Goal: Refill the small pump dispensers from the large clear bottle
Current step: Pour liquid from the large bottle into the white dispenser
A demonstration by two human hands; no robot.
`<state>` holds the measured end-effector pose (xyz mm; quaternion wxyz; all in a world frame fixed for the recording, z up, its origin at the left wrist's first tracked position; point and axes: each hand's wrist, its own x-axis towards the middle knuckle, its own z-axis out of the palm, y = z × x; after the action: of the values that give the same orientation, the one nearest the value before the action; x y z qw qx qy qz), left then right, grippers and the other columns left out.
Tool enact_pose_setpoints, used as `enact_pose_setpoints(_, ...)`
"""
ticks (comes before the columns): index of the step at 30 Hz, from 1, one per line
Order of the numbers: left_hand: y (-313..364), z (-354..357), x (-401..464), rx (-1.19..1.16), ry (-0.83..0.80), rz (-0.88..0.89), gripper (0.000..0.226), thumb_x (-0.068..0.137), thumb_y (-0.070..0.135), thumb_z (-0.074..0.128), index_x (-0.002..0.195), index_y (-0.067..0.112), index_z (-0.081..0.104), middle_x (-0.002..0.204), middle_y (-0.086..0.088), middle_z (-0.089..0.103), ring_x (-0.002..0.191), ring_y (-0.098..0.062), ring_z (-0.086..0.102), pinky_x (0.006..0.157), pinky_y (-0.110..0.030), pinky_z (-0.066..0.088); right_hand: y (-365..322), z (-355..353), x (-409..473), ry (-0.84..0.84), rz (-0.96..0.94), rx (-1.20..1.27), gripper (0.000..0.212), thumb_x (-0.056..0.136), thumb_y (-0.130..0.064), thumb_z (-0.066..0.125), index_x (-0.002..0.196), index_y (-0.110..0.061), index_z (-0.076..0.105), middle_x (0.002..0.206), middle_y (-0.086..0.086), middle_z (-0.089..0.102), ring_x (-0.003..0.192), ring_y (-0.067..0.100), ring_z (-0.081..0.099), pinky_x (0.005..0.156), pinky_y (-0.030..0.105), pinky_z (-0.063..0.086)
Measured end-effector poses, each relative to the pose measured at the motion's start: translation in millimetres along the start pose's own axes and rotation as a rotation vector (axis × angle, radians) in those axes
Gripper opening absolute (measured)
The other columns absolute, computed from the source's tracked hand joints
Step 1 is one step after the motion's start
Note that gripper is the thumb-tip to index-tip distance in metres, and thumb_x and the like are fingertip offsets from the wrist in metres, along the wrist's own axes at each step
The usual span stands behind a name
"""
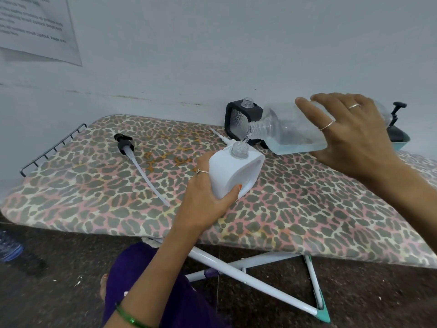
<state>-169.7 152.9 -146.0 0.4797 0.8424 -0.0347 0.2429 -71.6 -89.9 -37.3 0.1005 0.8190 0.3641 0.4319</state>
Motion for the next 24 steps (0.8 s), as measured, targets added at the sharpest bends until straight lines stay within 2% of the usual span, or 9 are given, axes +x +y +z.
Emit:
enact_pose_setpoints(7, -1.3, 0.6, -0.4, -0.022, 0.003, 0.011, 0.07, 0.08, 0.038, 0.075, 0.133, 0.029, 0.03, 0.12, 0.007, 0.052, 0.106, -0.012, 0.054, 0.086, -0.031, 0.051, 0.8, -0.3, -0.1, 0.002, 0.002, -0.005, 0.082, 0.065, -0.013, 0.084, 0.136, -0.013, 0.042, 0.121, 0.024, 0.06, 0.105, 0.043, 0.061, 0.086, 0.054, 0.044)
enact_pose_setpoints(10, -0.7, 0.4, -0.6, -0.04, 0.008, 0.027, 0.061, 0.079, 0.057, 0.062, 0.126, 0.042, 0.028, 0.119, 0.009, 0.053, 0.104, -0.008, 0.056, 0.083, -0.021, 0.05, 1.4, -1.0, 0.0, 0.004, 0.001, -0.002, 0.081, 0.065, -0.013, 0.084, 0.135, -0.012, 0.043, 0.121, 0.025, 0.06, 0.105, 0.044, 0.061, 0.086, 0.054, 0.044)
enact_pose_setpoints(15, -0.6, -0.6, -1.2, -0.052, 0.001, 0.037, 0.06, 0.083, 0.065, 0.045, 0.131, 0.033, 0.03, 0.117, 0.012, 0.053, 0.1, 0.004, 0.054, 0.078, -0.007, 0.044, 2.9, -1.7, 0.4, -0.003, 0.001, -0.009, 0.083, 0.065, -0.012, 0.084, 0.136, -0.012, 0.042, 0.122, 0.026, 0.06, 0.106, 0.045, 0.061, 0.086, 0.054, 0.044)
enact_pose_setpoints(24, -1.8, 0.5, -1.6, -0.083, -0.017, 0.039, 0.053, 0.085, 0.066, 0.038, 0.127, 0.036, 0.03, 0.116, 0.006, 0.057, 0.1, -0.002, 0.056, 0.075, -0.011, 0.045, 4.0, -0.1, -1.3, 0.021, -0.011, -0.014, 0.077, 0.067, -0.01, 0.079, 0.135, -0.012, 0.044, 0.121, 0.024, 0.06, 0.105, 0.043, 0.061, 0.085, 0.054, 0.044)
